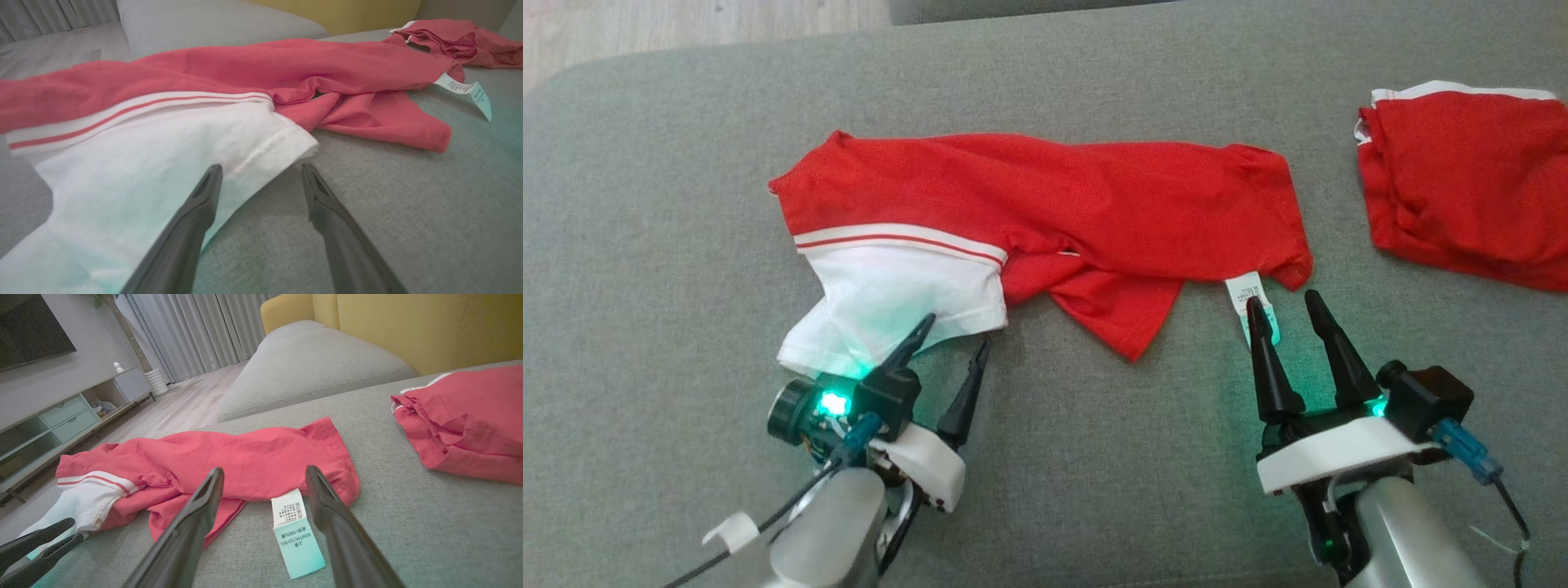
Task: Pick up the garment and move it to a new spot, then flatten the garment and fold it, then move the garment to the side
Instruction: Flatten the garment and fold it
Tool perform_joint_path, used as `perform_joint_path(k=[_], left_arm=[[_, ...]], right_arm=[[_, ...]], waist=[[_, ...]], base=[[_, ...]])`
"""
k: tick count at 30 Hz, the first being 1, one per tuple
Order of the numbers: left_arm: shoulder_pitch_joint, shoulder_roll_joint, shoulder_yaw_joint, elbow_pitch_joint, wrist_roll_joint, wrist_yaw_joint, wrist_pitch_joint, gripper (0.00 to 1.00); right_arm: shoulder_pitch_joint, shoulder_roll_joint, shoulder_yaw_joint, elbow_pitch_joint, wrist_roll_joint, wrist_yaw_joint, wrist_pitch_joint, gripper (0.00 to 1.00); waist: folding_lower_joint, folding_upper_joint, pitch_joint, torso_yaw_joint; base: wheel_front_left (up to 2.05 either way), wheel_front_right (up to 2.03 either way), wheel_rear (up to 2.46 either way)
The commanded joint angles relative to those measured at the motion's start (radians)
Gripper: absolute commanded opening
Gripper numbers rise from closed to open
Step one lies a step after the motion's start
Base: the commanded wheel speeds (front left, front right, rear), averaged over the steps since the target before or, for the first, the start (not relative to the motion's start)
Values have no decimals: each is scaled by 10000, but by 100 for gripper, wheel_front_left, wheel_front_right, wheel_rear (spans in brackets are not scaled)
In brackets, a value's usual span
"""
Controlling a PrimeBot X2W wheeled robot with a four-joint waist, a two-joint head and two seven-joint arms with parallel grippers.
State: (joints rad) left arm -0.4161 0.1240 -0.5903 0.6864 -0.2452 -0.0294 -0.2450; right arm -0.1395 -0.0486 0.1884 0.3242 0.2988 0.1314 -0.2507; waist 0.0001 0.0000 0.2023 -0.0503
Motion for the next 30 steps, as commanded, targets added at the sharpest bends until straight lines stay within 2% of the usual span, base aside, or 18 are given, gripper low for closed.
perform_joint_path(k=[1, 6, 7, 8, 13, 18, 20, 23, 24, 30], left_arm=[[-542, 135, 235, -92, 68, 79, -120, 100], [-850, 106, 311, 190, 47, 156, -143, 100], [-887, 90, 339, 223, 8, 135, -147, 45], [-916, 77, 353, 251, -21, 101, -151, 0], [-945, 50, 517, 24, -105, 84, -163, 0], [-698, 206, 910, -1018, -135, 149, -165, 0], [-705, 330, 1093, -1512, -190, 51, -166, 0], [-1041, 652, 1228, -1923, -219, -196, -166, 0], [-1484, 922, 1323, -2103, -204, -301, -56, 0], [-3533, 1790, 1708, -2234, -332, -642, 999, 0]], right_arm=[[-354, -16, 231, -336, 27, -7, -111, 100], [-423, -16, 213, -353, 43, -7, -111, 100], [-433, -16, 220, -349, 51, -7, -111, 100], [-443, -16, 224, -340, 59, -7, -111, 100], [-478, -16, 202, -243, 73, -7, -111, 100], [-447, -16, 206, -168, 115, -7, -111, 100], [-435, -16, 203, -144, 139, -7, -111, 100], [-419, -16, 280, -88, 184, -7, -111, 100], [-418, -16, 361, -74, 238, -7, -111, 100], [-621, -16, 663, -196, 461, -7, -111, 100]], waist=[[-1, 0, 68, -13], [-1, 0, 198, -24], [-1, 0, 207, -25], [-1, 0, 207, -23], [-1, 0, 44, 51], [-1, 0, -295, 114], [-1, 0, -382, 142], [-1, 0, -496, 108], [-1, 0, -522, 35], [-1, 0, -211, -442]], base=[[0, 0, 0], [0, 0, 0], [0, 0, 0], [0, 0, 0], [0, 0, 0], [0, 0, 0], [0, 0, 0], [0, 0, 0], [0, 0, 0], [0, 0, 0]])
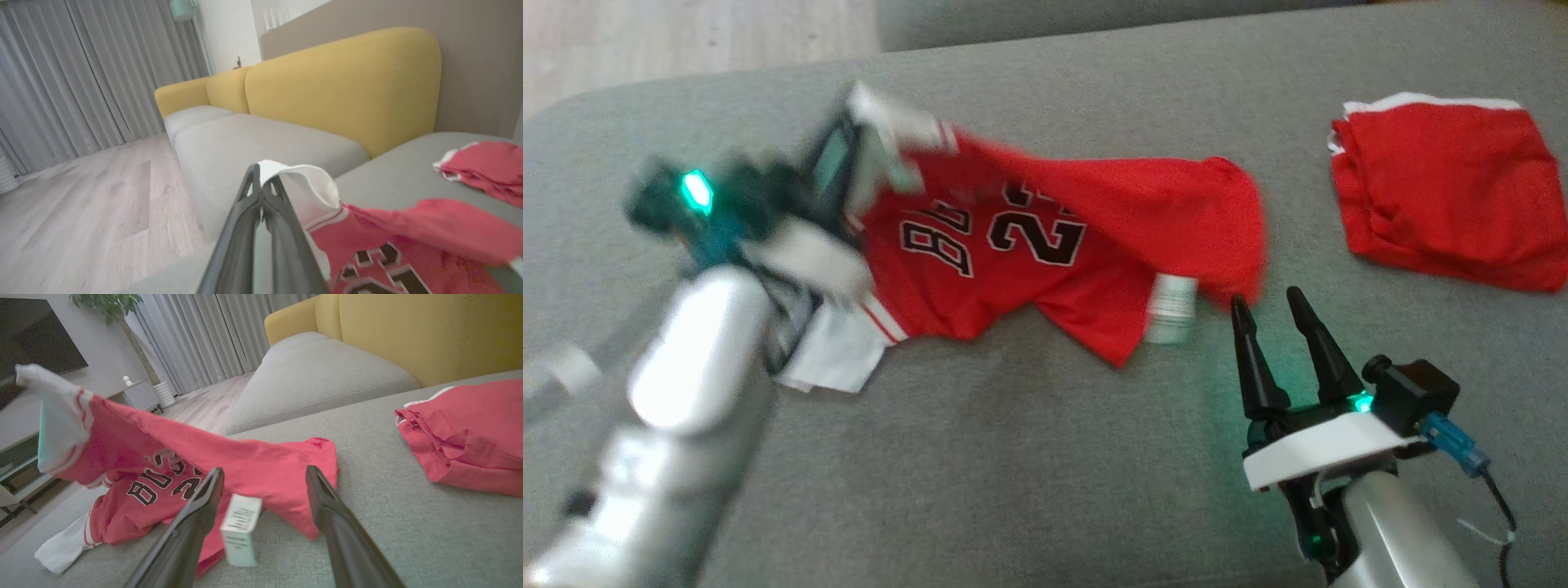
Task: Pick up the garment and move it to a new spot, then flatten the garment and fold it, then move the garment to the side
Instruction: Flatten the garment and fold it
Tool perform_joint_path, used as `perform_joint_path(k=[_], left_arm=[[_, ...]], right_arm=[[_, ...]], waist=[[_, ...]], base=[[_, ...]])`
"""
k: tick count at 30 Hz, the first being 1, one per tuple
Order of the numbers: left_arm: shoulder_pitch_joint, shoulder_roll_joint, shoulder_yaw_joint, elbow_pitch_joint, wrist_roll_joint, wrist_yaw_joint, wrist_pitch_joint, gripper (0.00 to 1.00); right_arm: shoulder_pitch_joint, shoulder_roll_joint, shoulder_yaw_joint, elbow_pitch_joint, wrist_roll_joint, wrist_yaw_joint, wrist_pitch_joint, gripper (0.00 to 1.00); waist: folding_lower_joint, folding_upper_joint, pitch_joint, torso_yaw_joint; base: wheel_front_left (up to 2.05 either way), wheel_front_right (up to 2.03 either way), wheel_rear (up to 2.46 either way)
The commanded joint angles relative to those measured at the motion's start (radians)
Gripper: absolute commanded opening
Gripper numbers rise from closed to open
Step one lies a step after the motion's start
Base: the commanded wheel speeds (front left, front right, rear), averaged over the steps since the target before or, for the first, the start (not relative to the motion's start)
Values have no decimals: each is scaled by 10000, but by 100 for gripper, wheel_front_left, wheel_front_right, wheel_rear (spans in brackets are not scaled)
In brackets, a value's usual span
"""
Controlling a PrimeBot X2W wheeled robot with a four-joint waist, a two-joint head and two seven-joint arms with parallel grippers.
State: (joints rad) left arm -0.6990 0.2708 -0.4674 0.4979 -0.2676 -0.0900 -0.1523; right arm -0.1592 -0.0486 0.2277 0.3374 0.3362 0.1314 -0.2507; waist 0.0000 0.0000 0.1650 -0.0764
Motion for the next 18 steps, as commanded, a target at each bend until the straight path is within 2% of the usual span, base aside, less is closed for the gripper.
perform_joint_path(k=[1, 4, 10, 14, 16, 17, 18], left_arm=[[-1074, 410, 580, -248, -275, -106, 314, 0], [-2161, 694, 883, 307, -943, -281, 1038, 0], [-4018, 1614, 796, 1357, -1069, -379, 1769, 0], [-5468, 2249, 832, 2232, -859, -373, 1755, 0], [-6123, 2414, 842, 2703, -625, -199, 1569, 0], [-6412, 2518, 799, 2945, -463, -117, 1470, 23], [-6666, 2636, 818, 3163, -319, 65, 1237, 79]], right_arm=[[-476, -16, 340, -361, 130, -7, -111, 100], [-625, -16, 572, -432, 269, -7, -111, 100], [-859, -16, 966, -570, 508, -7, -111, 100], [-1042, -16, 1279, -713, 719, -7, -111, 100], [-1091, -16, 1388, -789, 797, -7, -111, 100], [-1114, -16, 1467, -829, 838, -7, -111, 100], [-1142, -16, 1567, -866, 880, -7, -111, 100]], waist=[[0, 0, 262, -304], [0, 0, 591, -759], [0, 0, 1237, -1653], [0, 0, 1710, -2301], [0, 0, 1917, -2519], [0, 0, 2016, -2640], [0, 0, 2081, -2767]], base=[[0, 0, 0], [0, 0, 0], [0, 0, 0], [0, 0, 0], [0, 0, 0], [0, 0, 0], [0, 0, 0]])
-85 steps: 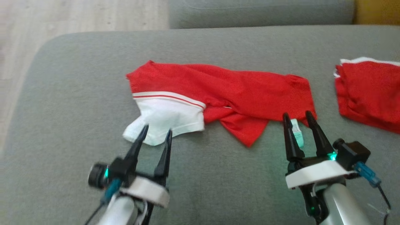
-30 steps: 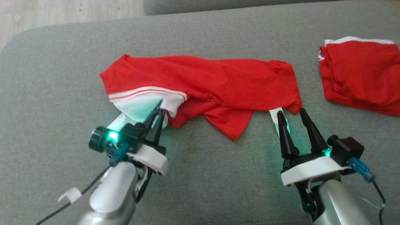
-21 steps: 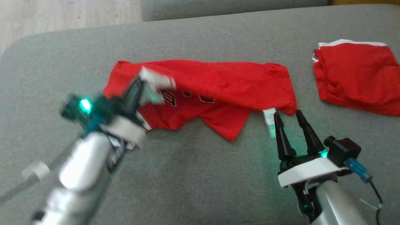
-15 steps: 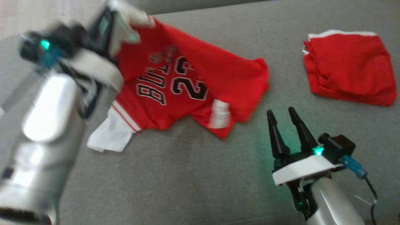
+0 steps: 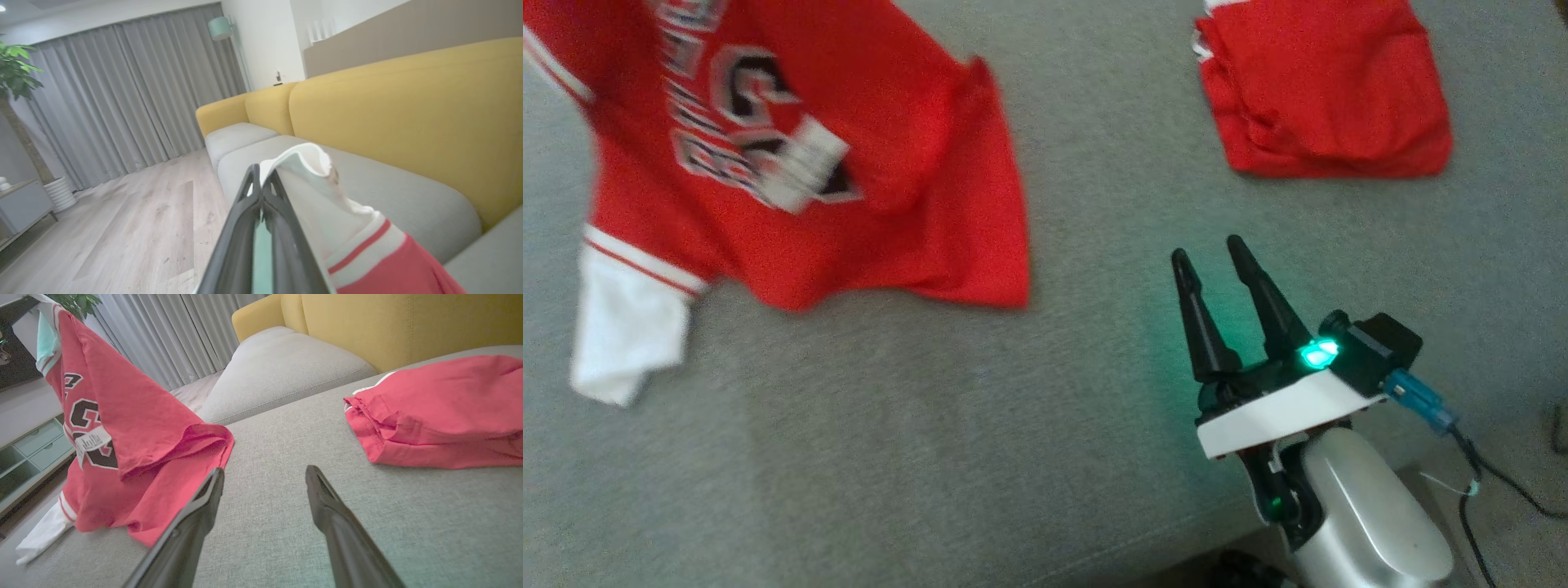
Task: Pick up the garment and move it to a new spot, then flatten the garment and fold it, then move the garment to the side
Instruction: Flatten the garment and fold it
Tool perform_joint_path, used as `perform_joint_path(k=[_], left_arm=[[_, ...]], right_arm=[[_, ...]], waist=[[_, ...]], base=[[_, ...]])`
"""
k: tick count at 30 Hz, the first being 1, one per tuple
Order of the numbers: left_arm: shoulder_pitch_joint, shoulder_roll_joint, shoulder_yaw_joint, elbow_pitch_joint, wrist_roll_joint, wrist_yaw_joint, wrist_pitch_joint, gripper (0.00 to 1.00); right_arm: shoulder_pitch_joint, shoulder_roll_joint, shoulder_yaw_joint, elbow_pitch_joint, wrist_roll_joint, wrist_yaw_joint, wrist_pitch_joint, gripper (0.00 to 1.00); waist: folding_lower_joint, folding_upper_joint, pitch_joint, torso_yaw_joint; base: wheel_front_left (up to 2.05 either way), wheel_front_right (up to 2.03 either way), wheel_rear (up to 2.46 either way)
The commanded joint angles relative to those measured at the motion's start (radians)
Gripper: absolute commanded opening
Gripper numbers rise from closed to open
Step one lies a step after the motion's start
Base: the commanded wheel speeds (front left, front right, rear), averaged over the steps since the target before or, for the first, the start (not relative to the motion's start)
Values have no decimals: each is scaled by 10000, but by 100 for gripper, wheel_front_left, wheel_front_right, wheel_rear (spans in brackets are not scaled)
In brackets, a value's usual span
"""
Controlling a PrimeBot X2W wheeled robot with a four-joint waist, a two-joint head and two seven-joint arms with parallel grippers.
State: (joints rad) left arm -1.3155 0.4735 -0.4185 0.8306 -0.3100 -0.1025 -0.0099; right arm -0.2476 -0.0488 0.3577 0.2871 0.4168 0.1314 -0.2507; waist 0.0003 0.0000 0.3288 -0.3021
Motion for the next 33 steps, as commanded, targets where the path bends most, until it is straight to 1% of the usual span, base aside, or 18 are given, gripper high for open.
perform_joint_path(k=[1, 2, 3, 4, 6, 10, 12, 14, 16, 18, 23, 25, 27, 29, 32, 33], left_arm=[[-691, 663, 404, 81, 157, 383, -434, 100], [-857, 674, 474, 321, 180, 566, -651, 100], [-981, 672, 444, 532, 255, 644, -829, 100], [-1039, 673, 357, 770, 338, 626, -935, 100], [-1026, 602, 133, 1197, 456, 452, -1118, 100], [-716, 251, -275, 1859, 498, 104, -1458, 100], [-405, -69, -504, 2235, 326, -120, -1261, 100], [-53, -373, -865, 2472, 110, -250, -935, 100], [286, -599, -1338, 2347, -170, -272, -903, 100], [609, -628, -1737, 2085, -532, -276, -1132, 100], [1588, -673, -2291, 1486, -1412, -279, -1885, 100], [2099, -711, -2645, 1230, -1336, -280, -2151, 100], [2744, -870, -2842, 970, -1346, -279, -2325, 100], [3438, -1069, -2784, 640, -1470, -138, -2440, 100], [4559, -1250, -2509, -146, -1596, 397, -2506, 100], [4559, -1250, -2509, -146, -1596, 397, -2506, 100]], right_arm=[[-259, -14, 339, -389, 118, -7, -111, 100], [-242, -14, 378, -414, 136, -7, -111, 100], [-218, -14, 390, -441, 149, -7, -111, 100], [-197, -14, 399, -455, 155, -7, -111, 100], [-169, -14, 407, -434, 126, -7, -111, 100], [-193, -14, 284, -387, -61, -7, -111, 100], [-230, -14, 179, -348, -194, -7, -111, 100], [-264, -14, 67, -292, -327, -7, -111, 100], [-276, -14, -51, -231, -451, -7, -111, 100], [-259, -14, -181, -172, -553, -7, -111, 100], [-11, -14, -584, -9, -769, -7, -111, 100], [125, -14, -769, 81, -860, -7, -111, 100], [265, -14, -964, 181, -956, -7, -111, 100], [404, -14, -1150, 257, -1047, -7, -111, 100], [595, -14, -1370, 329, -1168, -7, -111, 100], [595, -14, -1370, 329, -1168, -7, -111, 100]], waist=[[-3, 0, 471, -592], [-3, 0, 508, -625], [-3, 0, 556, -619], [-3, 0, 586, -599], [-3, 0, 595, -500], [-3, 0, 516, -94], [-3, 0, 401, 174], [-3, 0, 245, 455], [-3, 0, 69, 744], [-3, 0, -148, 1054], [-3, 0, -826, 1902], [-3, 0, -1141, 2294], [-3, 0, -1431, 2684], [-3, 0, -1705, 3055], [-3, 0, -2036, 3524], [-3, 0, -2036, 3524]], base=[[0, 0, 0], [0, 0, 0], [0, 0, 0], [0, 0, 0], [0, 0, 0], [0, 0, 0], [0, 0, 0], [0, 0, 0], [0, 0, 0], [0, 0, 0], [0, 0, 0], [0, 0, 0], [0, 0, 0], [0, 0, 0], [0, 0, 0], [0, 0, 0]])
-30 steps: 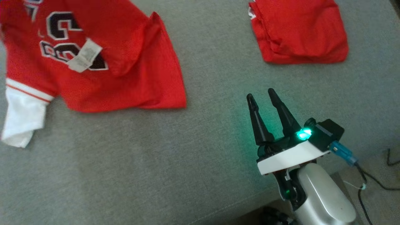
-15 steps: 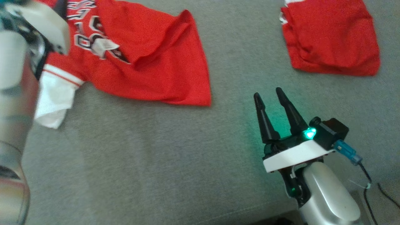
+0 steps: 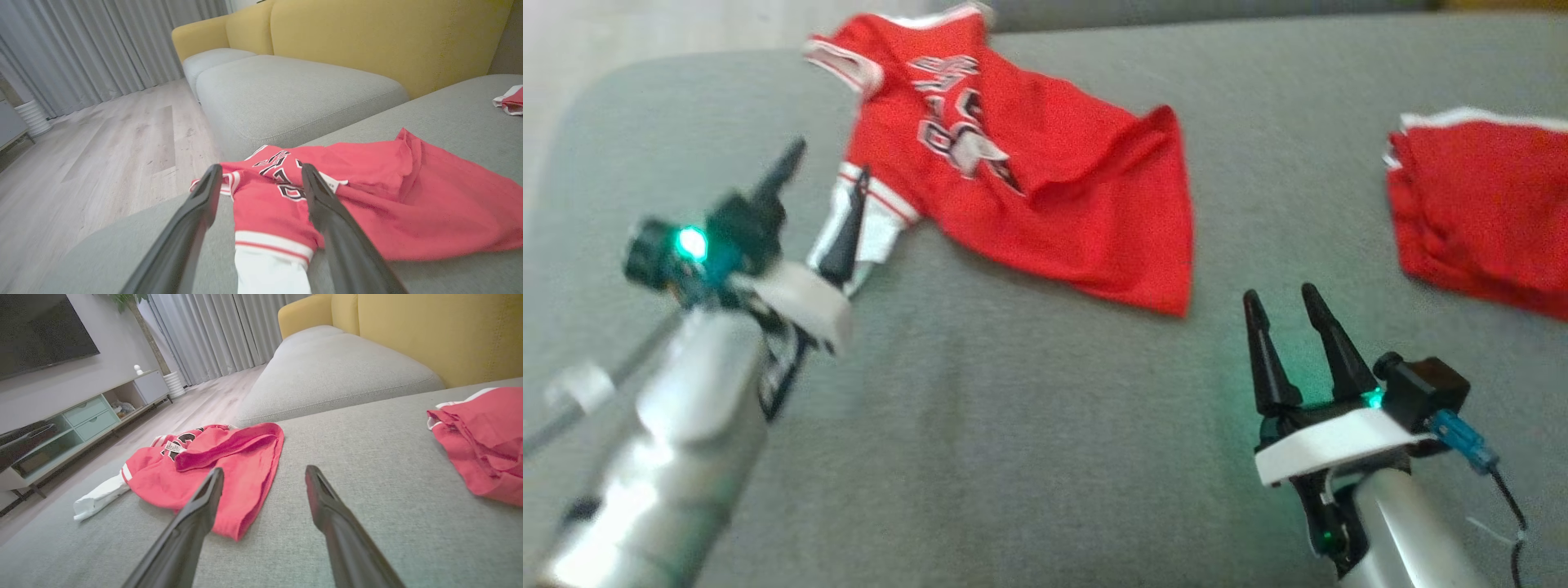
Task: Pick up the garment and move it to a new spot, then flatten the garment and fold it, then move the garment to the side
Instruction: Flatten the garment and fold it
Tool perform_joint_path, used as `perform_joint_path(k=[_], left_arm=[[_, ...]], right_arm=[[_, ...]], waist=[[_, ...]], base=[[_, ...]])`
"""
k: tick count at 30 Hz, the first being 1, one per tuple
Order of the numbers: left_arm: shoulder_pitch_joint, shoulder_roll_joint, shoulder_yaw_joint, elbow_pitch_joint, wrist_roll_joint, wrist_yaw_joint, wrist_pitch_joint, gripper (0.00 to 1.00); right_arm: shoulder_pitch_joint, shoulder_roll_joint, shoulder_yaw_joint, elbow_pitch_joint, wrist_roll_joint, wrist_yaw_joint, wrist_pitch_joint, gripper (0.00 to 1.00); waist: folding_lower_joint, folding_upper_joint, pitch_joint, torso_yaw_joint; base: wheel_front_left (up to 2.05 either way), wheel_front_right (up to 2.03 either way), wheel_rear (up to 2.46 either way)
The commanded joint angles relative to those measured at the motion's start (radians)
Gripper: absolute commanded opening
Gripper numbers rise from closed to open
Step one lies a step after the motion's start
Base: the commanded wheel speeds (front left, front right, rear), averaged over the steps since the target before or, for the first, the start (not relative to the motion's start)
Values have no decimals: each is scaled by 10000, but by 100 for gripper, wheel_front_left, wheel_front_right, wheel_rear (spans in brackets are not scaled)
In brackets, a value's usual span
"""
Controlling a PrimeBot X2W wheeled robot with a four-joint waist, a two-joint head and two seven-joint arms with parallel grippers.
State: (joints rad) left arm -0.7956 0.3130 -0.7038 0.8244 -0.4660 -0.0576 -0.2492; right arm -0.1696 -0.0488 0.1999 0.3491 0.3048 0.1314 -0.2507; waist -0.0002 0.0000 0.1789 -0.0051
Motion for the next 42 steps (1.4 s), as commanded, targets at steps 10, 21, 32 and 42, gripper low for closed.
perform_joint_path(k=[10, 21, 32, 42], left_arm=[[4002, -19, 1880, -4526, 440, 2030, -124, 100], [4732, -234, 2513, -5445, 843, 1929, -125, 100], [4626, -1076, 2798, -5188, 996, 1438, -125, 100], [4704, -1387, 3302, -4943, 1397, 1113, -126, 100]], right_arm=[[258, -14, -7, -192, -213, -7, -83, 100], [-241, -14, -26, -75, -1205, -7, 650, 100], [-1528, -14, -460, 1710, -3293, -7, 2791, 100], [-1845, -14, -1462, 2598, -4169, -7, 3237, 0]], waist=[[2, 0, -929, 1261], [2, 0, -511, 1664], [2, 0, 169, 2273], [2, 0, 163, 2281]], base=[[0, 0, 0], [0, 0, 0], [0, 0, 0], [0, 0, 0]])
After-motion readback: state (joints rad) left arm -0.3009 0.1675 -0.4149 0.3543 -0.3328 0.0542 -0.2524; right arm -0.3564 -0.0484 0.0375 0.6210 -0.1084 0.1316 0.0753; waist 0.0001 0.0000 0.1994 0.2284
